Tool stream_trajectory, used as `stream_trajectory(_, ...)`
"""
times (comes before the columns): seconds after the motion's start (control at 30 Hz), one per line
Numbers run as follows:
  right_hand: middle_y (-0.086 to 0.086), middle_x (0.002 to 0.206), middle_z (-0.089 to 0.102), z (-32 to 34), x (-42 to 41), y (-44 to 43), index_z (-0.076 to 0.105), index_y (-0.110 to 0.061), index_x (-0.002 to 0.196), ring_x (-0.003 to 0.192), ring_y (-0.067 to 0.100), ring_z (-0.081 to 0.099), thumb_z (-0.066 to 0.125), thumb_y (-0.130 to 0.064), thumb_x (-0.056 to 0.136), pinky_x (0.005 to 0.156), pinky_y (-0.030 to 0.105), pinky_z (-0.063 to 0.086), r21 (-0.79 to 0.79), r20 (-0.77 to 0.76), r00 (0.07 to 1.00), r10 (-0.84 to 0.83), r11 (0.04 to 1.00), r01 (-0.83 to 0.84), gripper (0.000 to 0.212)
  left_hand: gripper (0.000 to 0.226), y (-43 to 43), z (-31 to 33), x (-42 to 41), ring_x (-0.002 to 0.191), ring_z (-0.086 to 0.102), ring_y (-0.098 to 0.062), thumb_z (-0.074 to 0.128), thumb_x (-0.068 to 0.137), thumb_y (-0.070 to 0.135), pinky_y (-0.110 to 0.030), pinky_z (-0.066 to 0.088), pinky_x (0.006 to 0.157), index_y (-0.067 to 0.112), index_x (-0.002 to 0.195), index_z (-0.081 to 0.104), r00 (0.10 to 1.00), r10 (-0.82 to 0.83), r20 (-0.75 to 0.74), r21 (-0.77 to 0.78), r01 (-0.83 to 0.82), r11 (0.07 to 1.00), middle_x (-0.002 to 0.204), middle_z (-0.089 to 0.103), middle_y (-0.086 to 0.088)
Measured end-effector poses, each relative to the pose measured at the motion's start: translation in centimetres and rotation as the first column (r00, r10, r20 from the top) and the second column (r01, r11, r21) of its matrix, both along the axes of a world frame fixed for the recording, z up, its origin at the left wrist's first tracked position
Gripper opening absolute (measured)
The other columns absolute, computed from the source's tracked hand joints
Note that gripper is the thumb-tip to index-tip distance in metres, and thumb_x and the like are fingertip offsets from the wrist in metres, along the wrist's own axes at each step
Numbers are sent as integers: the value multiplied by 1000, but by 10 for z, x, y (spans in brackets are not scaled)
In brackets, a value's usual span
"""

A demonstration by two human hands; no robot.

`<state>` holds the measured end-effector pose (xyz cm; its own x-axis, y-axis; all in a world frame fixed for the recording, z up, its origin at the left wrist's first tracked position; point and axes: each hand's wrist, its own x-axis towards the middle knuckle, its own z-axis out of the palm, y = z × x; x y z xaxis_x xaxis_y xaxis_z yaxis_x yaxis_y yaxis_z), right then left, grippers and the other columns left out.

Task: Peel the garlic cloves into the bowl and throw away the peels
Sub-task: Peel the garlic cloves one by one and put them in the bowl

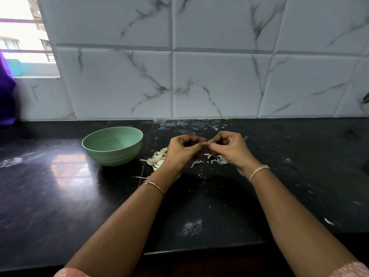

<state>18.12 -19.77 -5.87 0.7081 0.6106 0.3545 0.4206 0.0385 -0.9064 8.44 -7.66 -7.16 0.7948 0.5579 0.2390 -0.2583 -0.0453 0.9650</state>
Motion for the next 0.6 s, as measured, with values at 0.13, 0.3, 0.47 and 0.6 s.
stream_trajectory(0.13,21,84,71,-1,0,1,64,-8,68,71,20,65,74,1,79,69,29,56,22,-13,1000,-4,1000,4,18,8,-1,1,-1,76,70,-20,71,84,0,-31,58,78,0,92,71,1000,-15,14,-23,15,1000,81,73,-13)
stream_trajectory(0.3,16,79,72,-2,0,3,67,-8,71,73,23,68,77,-1,77,77,40,58,21,70,995,-75,997,74,14,8,-1,3,-2,66,70,-13,70,84,-4,-23,59,70,-2,91,69,999,-2,32,-55,4,998,72,73,-7)
stream_trajectory(0.47,10,73,72,-2,-2,6,70,-16,71,75,28,72,78,-7,77,76,46,60,-2,143,982,-119,993,121,14,8,-2,4,-1,64,69,-14,71,82,-4,-25,60,71,3,84,70,998,58,39,-32,-57,998,70,72,-9)
stream_trajectory(0.6,6,70,72,-6,0,9,71,-15,75,70,24,71,77,-11,77,71,45,60,-26,212,965,-155,986,164,8,7,-1,2,0,70,69,-18,74,81,-1,-30,60,76,4,85,71,994,103,26,23,-103,994,77,72,-16)
